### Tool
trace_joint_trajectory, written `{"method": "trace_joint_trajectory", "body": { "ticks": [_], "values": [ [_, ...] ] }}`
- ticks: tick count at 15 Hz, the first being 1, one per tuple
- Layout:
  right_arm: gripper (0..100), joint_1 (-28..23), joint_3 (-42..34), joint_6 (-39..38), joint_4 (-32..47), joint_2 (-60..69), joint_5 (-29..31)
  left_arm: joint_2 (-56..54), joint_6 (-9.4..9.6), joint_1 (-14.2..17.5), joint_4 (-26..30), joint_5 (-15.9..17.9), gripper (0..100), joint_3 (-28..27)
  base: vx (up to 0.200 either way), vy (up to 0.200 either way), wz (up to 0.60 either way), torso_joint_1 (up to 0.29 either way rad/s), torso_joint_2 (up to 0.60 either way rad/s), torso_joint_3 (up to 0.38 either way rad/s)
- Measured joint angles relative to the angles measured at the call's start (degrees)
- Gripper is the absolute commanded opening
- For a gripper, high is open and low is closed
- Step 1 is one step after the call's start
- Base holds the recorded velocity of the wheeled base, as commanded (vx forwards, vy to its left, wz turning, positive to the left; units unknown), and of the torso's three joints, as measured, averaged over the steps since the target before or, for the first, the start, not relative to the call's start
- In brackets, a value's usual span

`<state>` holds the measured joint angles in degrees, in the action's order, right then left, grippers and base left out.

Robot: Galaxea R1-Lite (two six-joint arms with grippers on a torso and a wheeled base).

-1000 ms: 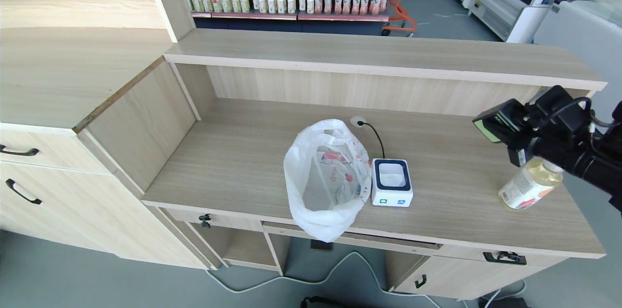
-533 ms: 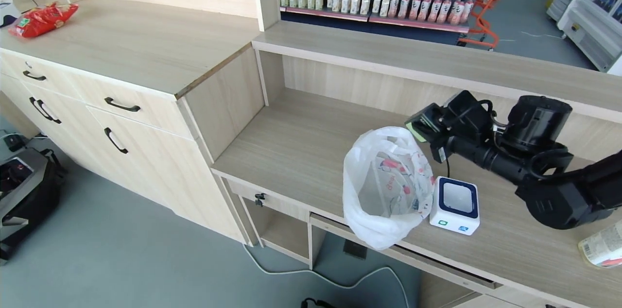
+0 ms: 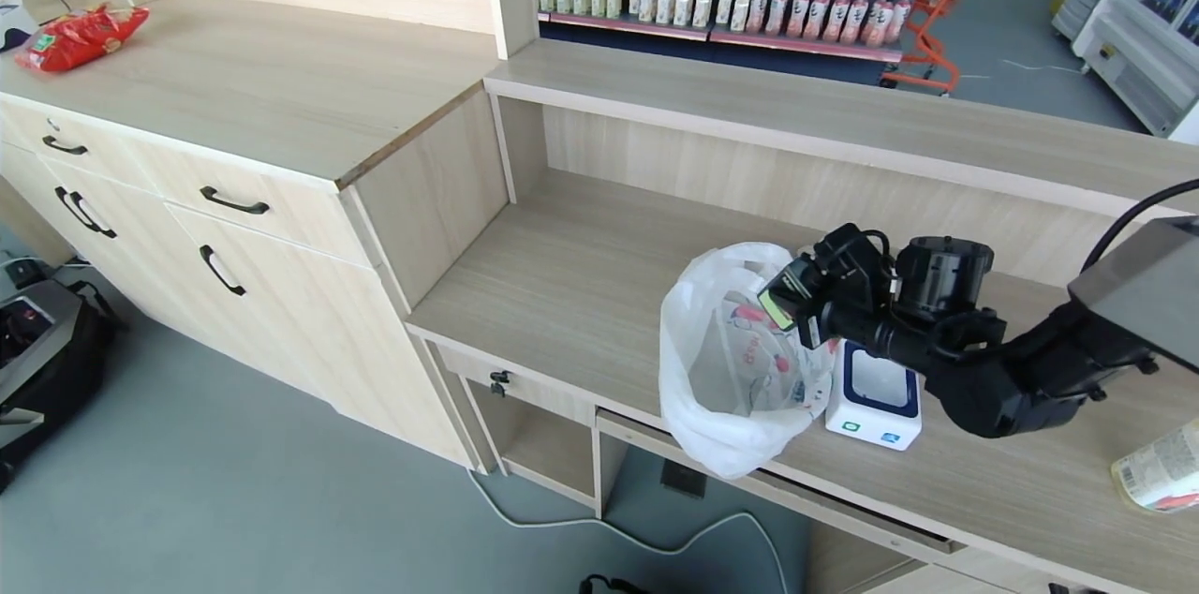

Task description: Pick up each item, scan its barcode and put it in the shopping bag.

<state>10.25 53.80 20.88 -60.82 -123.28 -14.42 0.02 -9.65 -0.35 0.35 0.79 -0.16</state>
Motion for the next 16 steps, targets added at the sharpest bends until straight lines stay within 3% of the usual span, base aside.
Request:
{"method": "trace_joint_trajectory", "body": {
  "ticks": [16],
  "values": [
    [0, 0.18, 9.02, -0.26, 0.22, -11.78, -0.20, 0.00, 0.02, 0.00, -0.02, -0.01, 100, 0.00, 0.000, 0.000, 0.00, 0.000, 0.00, 0.000]
  ]
}}
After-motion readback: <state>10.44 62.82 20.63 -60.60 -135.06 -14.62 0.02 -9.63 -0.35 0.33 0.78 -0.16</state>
